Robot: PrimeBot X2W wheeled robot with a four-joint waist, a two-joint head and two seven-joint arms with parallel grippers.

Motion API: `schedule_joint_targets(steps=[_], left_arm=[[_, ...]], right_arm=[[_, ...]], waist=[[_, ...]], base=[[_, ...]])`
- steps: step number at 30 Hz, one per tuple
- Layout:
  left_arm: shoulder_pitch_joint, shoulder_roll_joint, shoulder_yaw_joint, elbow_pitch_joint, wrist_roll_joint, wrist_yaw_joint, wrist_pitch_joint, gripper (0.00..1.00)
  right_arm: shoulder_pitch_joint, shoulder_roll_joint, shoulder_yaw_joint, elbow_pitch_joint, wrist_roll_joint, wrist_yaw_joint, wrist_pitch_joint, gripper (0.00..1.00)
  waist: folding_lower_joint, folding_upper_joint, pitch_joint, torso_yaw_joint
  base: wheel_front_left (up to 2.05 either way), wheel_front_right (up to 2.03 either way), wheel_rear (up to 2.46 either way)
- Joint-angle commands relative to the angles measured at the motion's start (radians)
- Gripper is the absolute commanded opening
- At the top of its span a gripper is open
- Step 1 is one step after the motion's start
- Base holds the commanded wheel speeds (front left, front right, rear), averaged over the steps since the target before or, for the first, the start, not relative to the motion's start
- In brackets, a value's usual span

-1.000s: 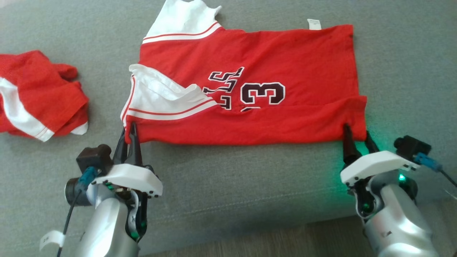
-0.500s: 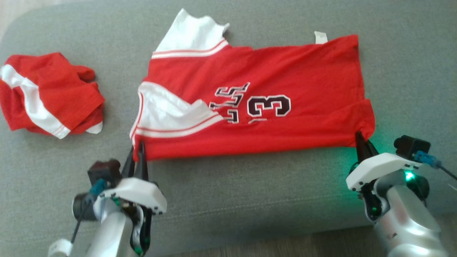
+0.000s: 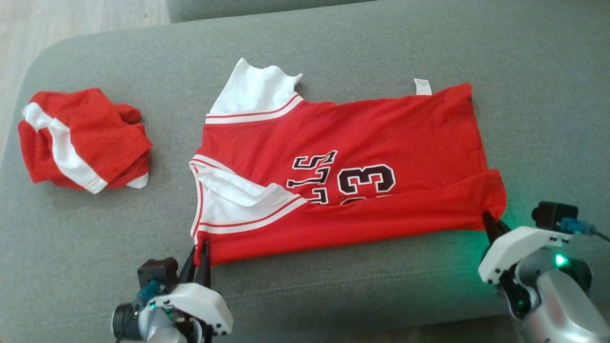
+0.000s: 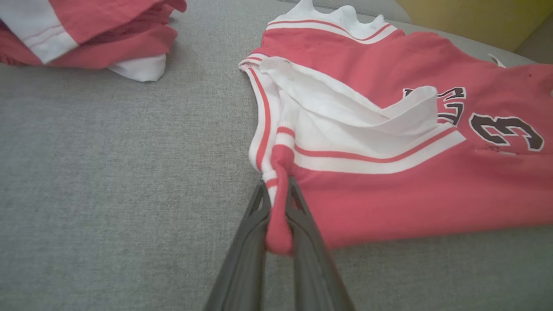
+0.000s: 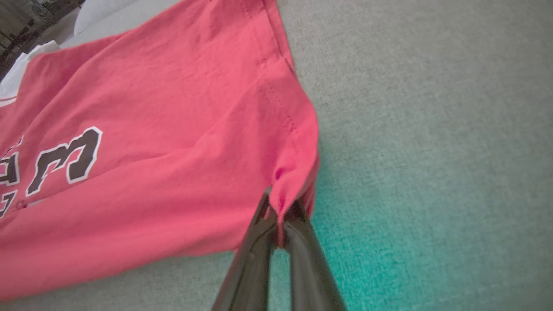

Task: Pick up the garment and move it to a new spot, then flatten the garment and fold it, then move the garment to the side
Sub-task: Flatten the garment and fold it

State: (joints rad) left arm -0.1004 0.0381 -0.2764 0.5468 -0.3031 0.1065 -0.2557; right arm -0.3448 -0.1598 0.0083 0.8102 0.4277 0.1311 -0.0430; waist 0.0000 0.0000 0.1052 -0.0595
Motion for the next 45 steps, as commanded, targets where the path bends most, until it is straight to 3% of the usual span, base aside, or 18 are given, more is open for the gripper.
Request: schedule_joint_targets(steps=[1,5,6,7,8,9,10,18,25,29,37,45], left_arm=[[-0.017,0.012,0.031,-0.023,-0.005,0.01,-0.006,0.0],[-0.021,0.012,0.008,-0.007,-0.013,0.009,-0.006,0.0],[-0.021,0.012,0.003,0.001,-0.013,0.008,-0.006,0.0],[-0.021,0.012,-0.003,0.015,-0.018,0.006,-0.006,0.0],[-0.022,0.012,-0.006,0.027,-0.022,0.006,-0.006,0.36],[-0.025,0.012,-0.006,0.03,-0.024,0.007,-0.006,0.8],[-0.029,0.012,-0.003,0.029,-0.025,0.009,-0.006,1.0],[-0.035,0.012,0.071,-0.132,-0.002,0.028,-0.006,1.0],[-0.033,0.012,0.151,-0.442,0.01,0.018,-0.006,1.0],[-0.038,0.012,0.154,-0.541,0.002,0.018,-0.006,1.0],[-0.114,0.012,0.13,-0.496,0.053,0.021,-0.006,1.0],[-0.369,0.042,0.131,-0.199,0.145,-0.001,0.0,1.0]], right_arm=[[0.004,-0.019,0.012,-0.041,0.003,0.0,0.007,0.0],[0.047,-0.025,0.007,-0.1,-0.005,0.0,0.053,0.0],[0.055,-0.025,0.006,-0.117,-0.01,0.0,0.057,0.66],[0.062,-0.024,0.007,-0.134,-0.017,0.0,0.056,1.0],[0.069,-0.024,0.007,-0.151,-0.026,0.0,0.051,1.0],[0.078,-0.023,0.003,-0.163,-0.034,0.0,0.052,1.0],[0.085,-0.023,-0.004,-0.173,-0.045,0.0,0.051,1.0],[0.111,-0.005,-0.064,-0.297,-0.111,0.0,-0.017,1.0],[0.122,0.008,-0.001,-0.478,-0.147,0.0,-0.169,1.0],[0.127,0.008,0.04,-0.561,-0.207,0.0,-0.21,1.0],[0.101,0.054,0.068,-0.677,-0.285,0.0,-0.218,1.0],[0.055,0.094,0.087,-0.747,-0.309,0.0,-0.219,1.0]], waist=[[0.0,0.0,0.001,-0.001],[0.0,0.0,-0.004,-0.005],[0.0,0.0,-0.005,-0.007],[0.0,0.0,-0.008,-0.009],[0.0,0.0,-0.011,-0.01],[0.0,0.0,-0.013,-0.012],[0.0,0.0,-0.014,-0.013],[0.0,0.0,-0.029,-0.017],[0.0,0.0,-0.025,-0.029],[0.0,0.0,-0.012,-0.044],[0.0,0.0,0.057,-0.085],[0.0,0.0,0.194,-0.136]], base=[[0.0,0.0,0.0],[0.0,0.0,0.0],[0.0,0.0,0.0],[0.0,0.0,0.0],[0.0,0.0,0.0],[0.0,0.0,0.0],[0.0,0.0,0.0],[0.0,0.0,0.0],[0.0,0.0,0.0],[0.0,0.0,0.0],[0.0,0.0,0.0],[0.0,0.0,0.0]])
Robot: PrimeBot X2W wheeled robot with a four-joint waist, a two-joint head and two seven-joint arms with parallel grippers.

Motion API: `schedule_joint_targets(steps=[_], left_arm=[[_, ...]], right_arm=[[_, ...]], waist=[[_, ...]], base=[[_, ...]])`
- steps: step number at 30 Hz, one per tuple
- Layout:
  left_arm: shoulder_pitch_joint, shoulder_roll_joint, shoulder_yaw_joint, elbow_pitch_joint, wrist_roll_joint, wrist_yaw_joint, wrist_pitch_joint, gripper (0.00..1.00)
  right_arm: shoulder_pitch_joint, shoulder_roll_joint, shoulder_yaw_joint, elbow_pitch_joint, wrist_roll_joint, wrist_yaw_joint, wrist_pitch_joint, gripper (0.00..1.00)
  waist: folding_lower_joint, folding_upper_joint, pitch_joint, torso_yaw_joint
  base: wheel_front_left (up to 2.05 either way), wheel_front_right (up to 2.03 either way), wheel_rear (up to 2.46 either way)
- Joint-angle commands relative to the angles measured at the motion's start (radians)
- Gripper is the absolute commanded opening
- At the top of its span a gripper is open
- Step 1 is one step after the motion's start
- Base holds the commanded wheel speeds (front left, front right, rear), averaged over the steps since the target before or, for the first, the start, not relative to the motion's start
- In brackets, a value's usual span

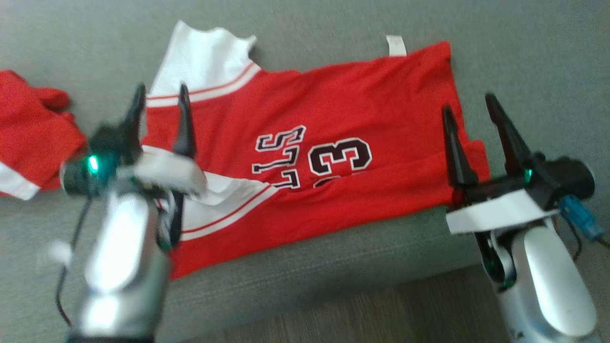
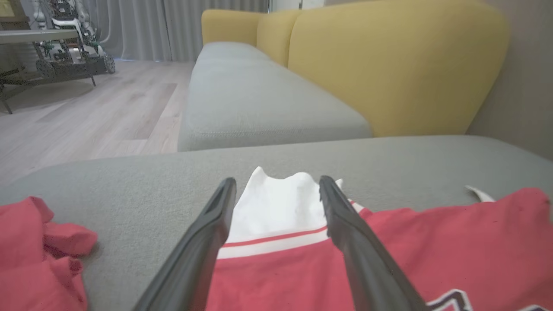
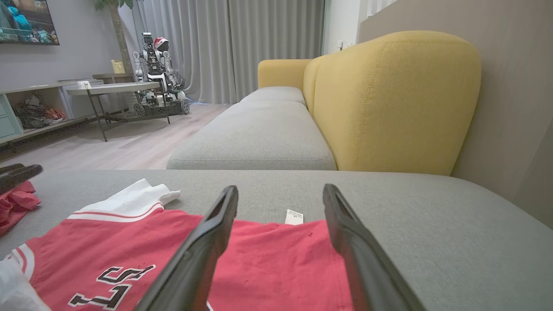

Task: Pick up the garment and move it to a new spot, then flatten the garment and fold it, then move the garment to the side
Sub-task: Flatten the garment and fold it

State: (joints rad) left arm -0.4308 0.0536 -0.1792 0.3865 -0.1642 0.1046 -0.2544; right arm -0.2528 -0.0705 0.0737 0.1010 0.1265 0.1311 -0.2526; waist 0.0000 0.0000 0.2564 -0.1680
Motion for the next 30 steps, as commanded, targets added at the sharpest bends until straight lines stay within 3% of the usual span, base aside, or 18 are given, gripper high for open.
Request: schedule_joint_targets(steps=[1,7,15,25,26,27,30], left_arm=[[-0.086,0.038,0.031,0.009,0.015,-0.004,0.007,1.0],[-0.354,0.124,0.01,0.278,0.08,-0.013,0.097,1.0],[-0.608,0.212,-0.025,0.538,0.135,-0.031,0.165,1.0],[-0.702,0.23,-0.056,0.688,0.152,-0.026,0.163,1.0],[-0.705,0.226,-0.058,0.7,0.15,-0.031,0.161,0.58],[-0.708,0.221,-0.062,0.71,0.148,-0.036,0.159,0.0],[-0.718,0.208,-0.065,0.726,0.138,-0.046,0.132,0.0]], right_arm=[[-0.046,0.008,0.028,-0.044,-0.009,0.0,-0.009,1.0],[-0.101,0.018,0.062,-0.071,-0.007,0.0,-0.009,1.0],[-0.127,0.02,0.065,-0.102,0.036,0.0,-0.009,1.0],[-0.122,0.02,0.054,-0.102,0.054,0.0,-0.009,1.0],[-0.123,0.02,0.051,-0.101,0.053,0.0,-0.009,1.0],[-0.123,0.02,0.049,-0.099,0.052,0.0,-0.009,1.0],[-0.129,0.02,0.042,-0.091,0.042,0.0,-0.009,1.0]], waist=[[0.0,0.0,0.062,-0.037],[0.0,0.0,0.16,-0.097],[0.0,0.0,0.251,-0.167],[0.0,0.0,0.261,-0.184],[0.0,0.0,0.261,-0.181],[0.0,0.0,0.26,-0.178],[0.0,0.0,0.256,-0.163]], base=[[0.0,0.0,0.0],[0.0,0.0,0.0],[0.0,0.0,0.0],[0.0,0.0,0.0],[0.0,0.0,0.0],[0.0,0.0,0.0],[0.0,0.0,0.0]])
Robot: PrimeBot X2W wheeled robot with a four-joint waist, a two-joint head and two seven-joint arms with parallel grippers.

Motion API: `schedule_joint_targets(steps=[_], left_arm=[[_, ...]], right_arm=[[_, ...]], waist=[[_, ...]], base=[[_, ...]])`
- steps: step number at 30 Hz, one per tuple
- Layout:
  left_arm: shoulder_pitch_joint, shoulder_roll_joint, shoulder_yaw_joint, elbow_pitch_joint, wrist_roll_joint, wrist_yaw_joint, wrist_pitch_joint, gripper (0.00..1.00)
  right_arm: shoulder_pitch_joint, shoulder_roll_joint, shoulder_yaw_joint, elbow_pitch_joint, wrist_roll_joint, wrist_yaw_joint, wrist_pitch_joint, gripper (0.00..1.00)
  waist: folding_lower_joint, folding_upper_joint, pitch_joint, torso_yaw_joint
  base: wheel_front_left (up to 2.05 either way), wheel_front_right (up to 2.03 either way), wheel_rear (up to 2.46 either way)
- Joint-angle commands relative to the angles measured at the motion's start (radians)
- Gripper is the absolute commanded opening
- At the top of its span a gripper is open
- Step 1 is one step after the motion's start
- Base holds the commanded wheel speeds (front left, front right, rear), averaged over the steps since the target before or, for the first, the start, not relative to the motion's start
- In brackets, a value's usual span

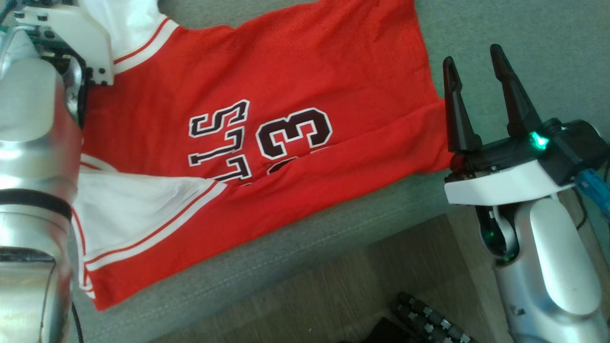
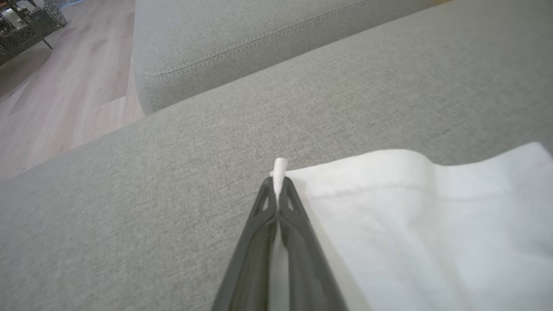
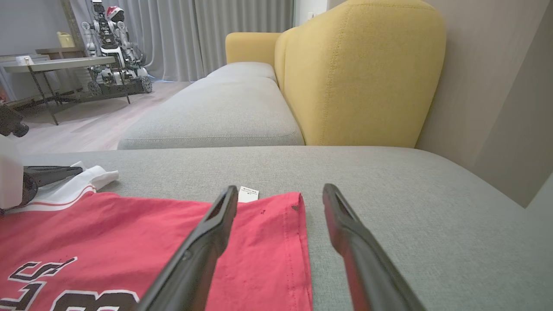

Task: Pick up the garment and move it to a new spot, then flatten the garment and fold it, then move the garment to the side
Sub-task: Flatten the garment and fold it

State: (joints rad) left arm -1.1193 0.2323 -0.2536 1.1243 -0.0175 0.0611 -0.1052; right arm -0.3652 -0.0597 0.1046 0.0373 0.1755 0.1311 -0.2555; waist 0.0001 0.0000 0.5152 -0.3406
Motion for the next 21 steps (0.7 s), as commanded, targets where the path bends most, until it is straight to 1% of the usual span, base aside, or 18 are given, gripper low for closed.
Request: schedule_joint_targets(steps=[1,5,8,10,13,16,21], left_arm=[[-0.033,0.025,0.011,-0.01,-0.014,-0.003,-0.033,0.0],[-0.038,0.009,0.021,-0.013,-0.034,-0.003,-0.087,0.0],[-0.035,-0.01,0.038,-0.038,-0.064,-0.009,-0.128,0.0],[-0.024,-0.022,0.042,-0.07,-0.076,-0.016,-0.145,0.0],[0.004,-0.039,0.05,-0.136,-0.095,-0.021,-0.154,0.0],[0.041,-0.056,0.055,-0.243,-0.107,-0.026,-0.156,0.0],[0.111,-0.075,0.047,-0.385,-0.108,-0.029,-0.156,0.0]], right_arm=[[-0.021,0.009,0.011,-0.023,-0.014,0.0,-0.006,1.0],[-0.038,0.009,0.009,0.006,-0.013,0.0,-0.006,1.0],[-0.082,0.009,0.005,0.055,-0.01,0.0,-0.006,1.0],[-0.125,-0.004,0.0,0.101,0.005,0.0,0.006,1.0],[-0.206,-0.053,0.012,0.175,0.048,0.0,0.072,1.0],[-0.295,-0.126,0.048,0.254,0.085,0.0,0.141,1.0],[-0.432,-0.225,0.088,0.432,0.143,0.0,0.257,1.0]], waist=[[-0.0001,0.0,-0.004,0.015],[-0.0001,0.0,-0.011,0.037],[-0.0001,0.0,-0.02,0.061],[-0.0001,0.0,-0.026,0.083],[-0.0001,0.0,-0.032,0.118],[-0.0001,0.0,-0.025,0.153],[-0.0001,0.0,-0.004,0.199]], base=[[0.0,0.0,0.0],[0.0,0.0,0.0],[0.0,0.0,0.0],[0.0,0.0,0.0],[0.0,0.0,0.0],[0.0,0.0,0.0],[0.0,0.0,0.0]])
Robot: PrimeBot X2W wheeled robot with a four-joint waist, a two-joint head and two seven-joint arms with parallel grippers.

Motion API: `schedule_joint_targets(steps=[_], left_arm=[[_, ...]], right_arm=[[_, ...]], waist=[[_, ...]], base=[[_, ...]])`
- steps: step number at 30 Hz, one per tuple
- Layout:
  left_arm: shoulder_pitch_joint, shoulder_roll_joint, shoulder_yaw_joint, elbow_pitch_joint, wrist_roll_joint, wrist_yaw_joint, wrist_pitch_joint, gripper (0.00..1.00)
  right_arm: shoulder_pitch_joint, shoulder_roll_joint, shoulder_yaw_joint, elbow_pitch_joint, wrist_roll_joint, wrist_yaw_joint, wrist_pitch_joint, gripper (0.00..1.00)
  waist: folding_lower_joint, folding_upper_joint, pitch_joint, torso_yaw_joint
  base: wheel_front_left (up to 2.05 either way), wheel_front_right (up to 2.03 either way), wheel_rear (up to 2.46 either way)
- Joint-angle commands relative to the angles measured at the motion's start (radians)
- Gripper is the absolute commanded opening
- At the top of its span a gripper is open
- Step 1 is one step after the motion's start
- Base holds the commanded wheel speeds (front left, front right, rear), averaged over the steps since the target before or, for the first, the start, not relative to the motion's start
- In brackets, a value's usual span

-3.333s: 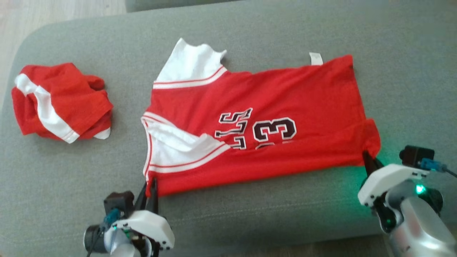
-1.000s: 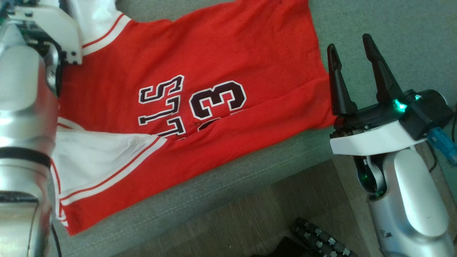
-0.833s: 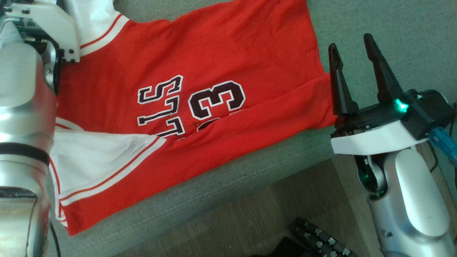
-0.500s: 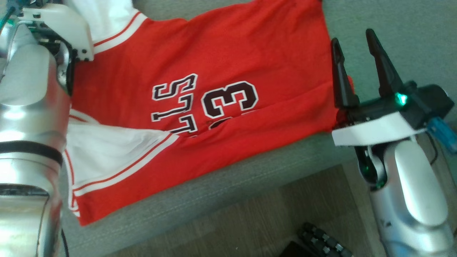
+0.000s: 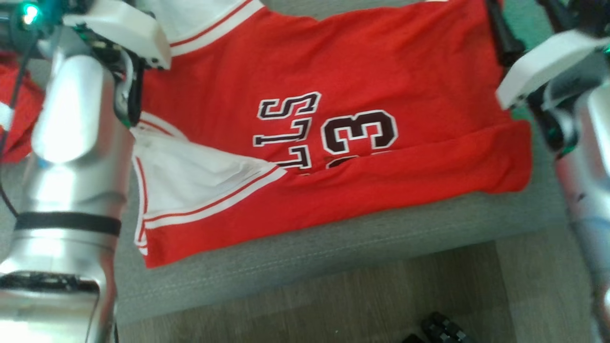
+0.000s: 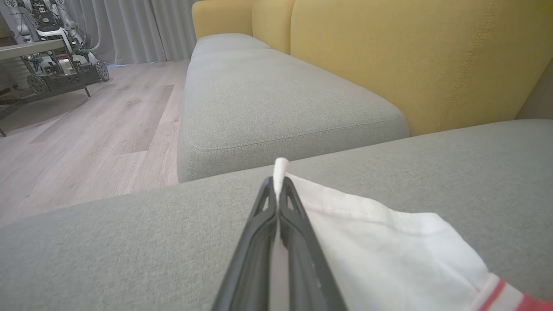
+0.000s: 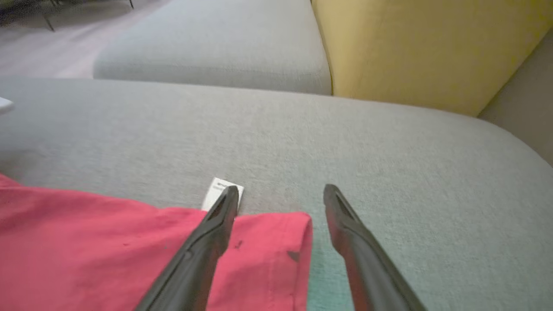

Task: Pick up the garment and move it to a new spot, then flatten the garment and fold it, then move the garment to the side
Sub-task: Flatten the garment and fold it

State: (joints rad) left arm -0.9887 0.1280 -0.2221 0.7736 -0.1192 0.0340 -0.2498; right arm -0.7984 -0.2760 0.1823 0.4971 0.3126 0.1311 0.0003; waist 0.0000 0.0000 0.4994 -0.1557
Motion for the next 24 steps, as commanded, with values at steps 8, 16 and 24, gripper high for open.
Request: schedule_joint_targets(steps=[8,16,24], left_arm=[[0.017,0.014,0.002,-0.127,-0.004,-0.004,-0.012,0.0],[0.021,0.015,-0.001,-0.149,-0.002,0.0,-0.012,0.0],[0.021,0.015,-0.002,-0.152,-0.004,0.005,-0.012,0.0]], right_arm=[[-0.149,-0.086,0.054,0.217,0.03,0.0,0.07,1.0],[-0.201,-0.09,0.149,0.34,0.088,0.0,0.089,1.0],[-0.2,-0.105,0.259,0.388,0.161,0.0,0.106,0.74]], waist=[[0.0,0.0,0.04,0.051],[0.0,0.0,0.042,0.057],[0.0,0.0,0.034,0.058]], base=[[0.0,0.0,0.0],[0.0,0.0,0.0],[0.0,0.0,0.0]])
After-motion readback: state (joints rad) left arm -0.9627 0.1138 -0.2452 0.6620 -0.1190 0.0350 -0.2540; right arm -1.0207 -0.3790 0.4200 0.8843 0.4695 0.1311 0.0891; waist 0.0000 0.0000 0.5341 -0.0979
